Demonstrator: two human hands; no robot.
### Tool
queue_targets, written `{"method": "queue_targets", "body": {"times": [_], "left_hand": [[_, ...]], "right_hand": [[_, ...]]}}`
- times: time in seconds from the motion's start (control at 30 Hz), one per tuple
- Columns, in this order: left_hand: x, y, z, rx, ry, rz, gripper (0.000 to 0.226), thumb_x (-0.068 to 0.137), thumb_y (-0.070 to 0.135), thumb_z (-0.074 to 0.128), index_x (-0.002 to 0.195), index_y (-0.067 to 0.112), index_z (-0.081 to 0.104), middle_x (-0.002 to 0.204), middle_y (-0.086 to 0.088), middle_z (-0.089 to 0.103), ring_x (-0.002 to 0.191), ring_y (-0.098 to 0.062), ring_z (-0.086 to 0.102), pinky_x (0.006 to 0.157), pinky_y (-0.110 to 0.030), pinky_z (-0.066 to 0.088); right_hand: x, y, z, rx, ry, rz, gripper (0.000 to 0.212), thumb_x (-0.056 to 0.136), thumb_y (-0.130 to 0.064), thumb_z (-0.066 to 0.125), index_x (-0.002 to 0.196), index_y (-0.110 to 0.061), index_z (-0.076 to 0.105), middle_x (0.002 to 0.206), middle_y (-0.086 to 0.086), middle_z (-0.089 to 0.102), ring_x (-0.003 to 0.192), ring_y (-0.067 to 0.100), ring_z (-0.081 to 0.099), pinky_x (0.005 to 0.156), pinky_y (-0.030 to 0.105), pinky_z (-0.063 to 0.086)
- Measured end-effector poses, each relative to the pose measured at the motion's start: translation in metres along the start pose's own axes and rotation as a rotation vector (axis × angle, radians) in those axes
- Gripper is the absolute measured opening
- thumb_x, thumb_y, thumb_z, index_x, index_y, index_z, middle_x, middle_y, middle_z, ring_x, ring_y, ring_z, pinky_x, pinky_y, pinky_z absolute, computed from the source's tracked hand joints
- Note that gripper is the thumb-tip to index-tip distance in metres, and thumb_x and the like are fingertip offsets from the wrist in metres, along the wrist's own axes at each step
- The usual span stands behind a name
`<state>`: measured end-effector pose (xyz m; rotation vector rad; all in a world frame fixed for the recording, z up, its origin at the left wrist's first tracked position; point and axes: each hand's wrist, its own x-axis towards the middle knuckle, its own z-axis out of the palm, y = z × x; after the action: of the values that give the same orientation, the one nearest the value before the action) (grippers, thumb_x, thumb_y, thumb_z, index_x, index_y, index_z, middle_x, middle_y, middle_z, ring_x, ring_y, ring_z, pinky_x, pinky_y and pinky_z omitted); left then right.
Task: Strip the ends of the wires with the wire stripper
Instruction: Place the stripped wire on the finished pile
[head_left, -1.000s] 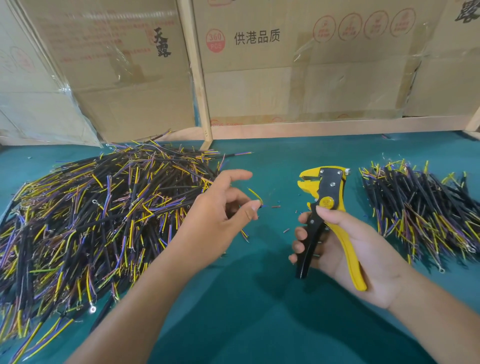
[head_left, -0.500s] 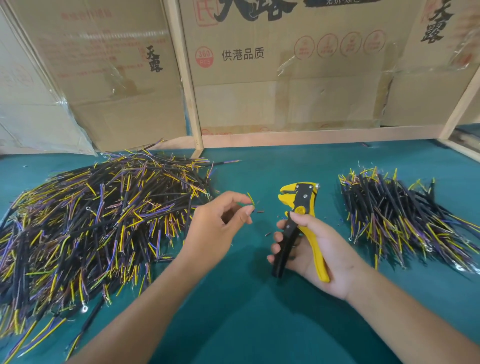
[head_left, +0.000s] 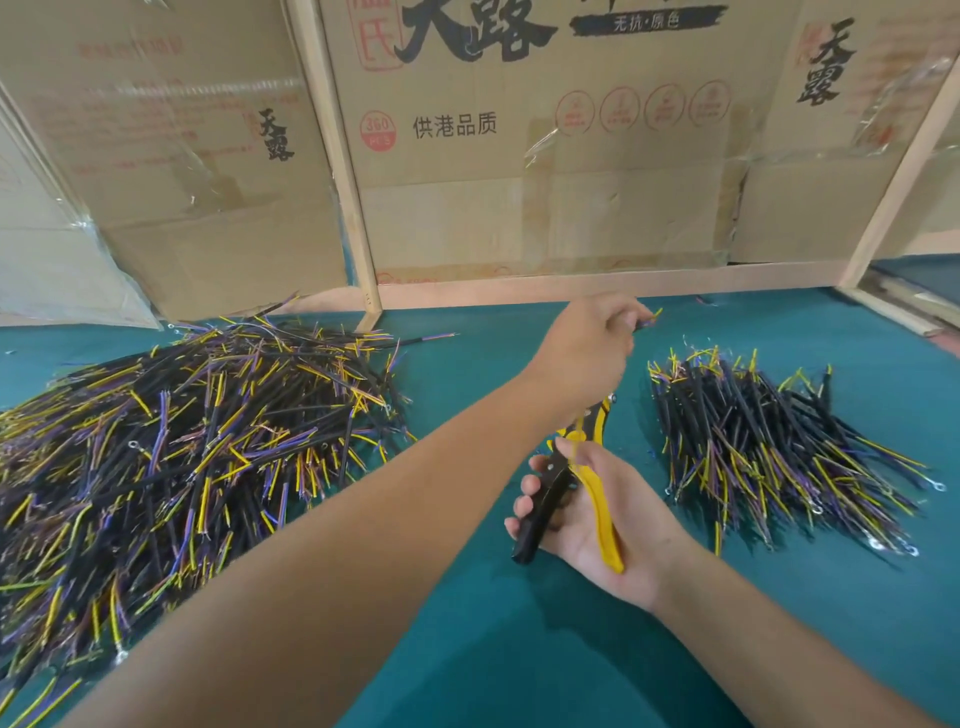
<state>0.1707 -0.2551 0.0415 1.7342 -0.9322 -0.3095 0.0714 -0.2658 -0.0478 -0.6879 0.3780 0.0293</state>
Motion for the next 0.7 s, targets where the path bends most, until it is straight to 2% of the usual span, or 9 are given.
{"method": "queue_targets", "body": {"times": [0.07, 0.13, 0.2, 0.27, 0.3, 0.37, 0.5, 0.57, 0.7], "left_hand": [[0.017, 0.008, 0.023, -0.273, -0.056, -0.219, 0.024, 0.107, 0.009, 0.039, 0.115, -0.004, 0.058, 0.077, -0.007, 0.051, 0.050, -0.011, 0.042, 0.047, -0.020, 0.042], [0.033, 0.007, 0.041, -0.424, -0.131, -0.317, 0.017, 0.107, 0.014, 0.042, 0.102, 0.003, 0.054, 0.089, -0.011, 0.050, 0.070, -0.023, 0.053, 0.068, -0.027, 0.049], [0.043, 0.004, 0.047, -0.399, -0.187, -0.333, 0.019, 0.106, 0.019, 0.046, 0.089, 0.013, 0.052, 0.093, -0.009, 0.047, 0.094, -0.024, 0.046, 0.087, -0.036, 0.041], [0.047, -0.001, 0.041, -0.261, -0.208, -0.282, 0.018, 0.104, 0.025, 0.049, 0.108, 0.011, 0.059, 0.111, -0.012, 0.055, 0.105, -0.022, 0.046, 0.098, -0.038, 0.039], [0.046, -0.001, 0.034, -0.148, -0.218, -0.247, 0.031, 0.104, 0.029, 0.050, 0.125, 0.007, 0.057, 0.125, -0.012, 0.056, 0.111, -0.021, 0.050, 0.099, -0.035, 0.039], [0.042, -0.007, 0.013, 0.072, -0.199, -0.163, 0.039, 0.103, 0.031, 0.050, 0.135, 0.008, 0.053, 0.127, -0.008, 0.058, 0.115, -0.020, 0.055, 0.089, -0.027, 0.044], [0.008, -0.031, -0.056, 0.334, -0.048, 0.003, 0.018, 0.102, 0.017, 0.051, 0.100, 0.004, 0.063, 0.089, -0.006, 0.060, 0.060, 0.001, 0.047, 0.047, -0.012, 0.033], [-0.022, -0.050, -0.093, 0.459, 0.054, -0.011, 0.015, 0.099, 0.014, 0.053, 0.097, 0.006, 0.065, 0.084, -0.003, 0.064, 0.057, 0.001, 0.048, 0.050, -0.014, 0.039], [-0.093, -0.089, -0.138, 0.668, 0.209, -0.092, 0.013, 0.095, 0.007, 0.058, 0.094, 0.013, 0.070, 0.088, 0.002, 0.071, 0.083, -0.019, 0.063, 0.072, -0.019, 0.042]], "right_hand": [[0.000, 0.000, -0.001, 0.006, -0.012, -0.006, 0.021, 0.089, -0.025, 0.065, 0.096, -0.006, 0.058, 0.089, 0.018, 0.054, 0.079, 0.034, 0.053, 0.081, 0.050, 0.055], [0.001, -0.001, -0.002, 0.009, -0.019, -0.009, 0.021, 0.095, -0.022, 0.057, 0.113, -0.012, 0.053, 0.107, 0.020, 0.049, 0.096, 0.036, 0.050, 0.085, 0.052, 0.056], [0.000, -0.001, -0.002, 0.010, -0.020, -0.007, 0.021, 0.096, -0.021, 0.056, 0.114, -0.013, 0.051, 0.109, 0.020, 0.048, 0.098, 0.036, 0.050, 0.084, 0.051, 0.057], [-0.002, -0.002, -0.002, 0.011, -0.022, 0.003, 0.018, 0.089, -0.022, 0.063, 0.098, -0.007, 0.058, 0.094, 0.019, 0.054, 0.084, 0.035, 0.054, 0.081, 0.051, 0.057], [-0.003, -0.002, -0.001, 0.015, -0.017, 0.006, 0.021, 0.088, -0.024, 0.066, 0.090, -0.005, 0.060, 0.086, 0.017, 0.054, 0.076, 0.034, 0.054, 0.080, 0.050, 0.057], [-0.005, -0.002, -0.001, 0.020, -0.012, 0.008, 0.024, 0.090, -0.027, 0.065, 0.094, -0.004, 0.058, 0.081, 0.015, 0.053, 0.070, 0.033, 0.054, 0.077, 0.048, 0.056], [-0.005, -0.002, 0.001, 0.011, -0.027, 0.003, 0.029, 0.088, -0.028, 0.067, 0.102, -0.005, 0.056, 0.081, 0.015, 0.054, 0.070, 0.032, 0.054, 0.074, 0.047, 0.056], [-0.004, -0.002, 0.002, -0.009, -0.032, -0.002, 0.032, 0.085, -0.030, 0.067, 0.102, -0.005, 0.056, 0.081, 0.015, 0.055, 0.070, 0.032, 0.054, 0.074, 0.047, 0.056], [-0.003, -0.001, 0.001, -0.049, -0.042, -0.030, 0.034, 0.085, -0.031, 0.066, 0.104, -0.005, 0.056, 0.081, 0.014, 0.055, 0.071, 0.031, 0.056, 0.076, 0.048, 0.057]]}}
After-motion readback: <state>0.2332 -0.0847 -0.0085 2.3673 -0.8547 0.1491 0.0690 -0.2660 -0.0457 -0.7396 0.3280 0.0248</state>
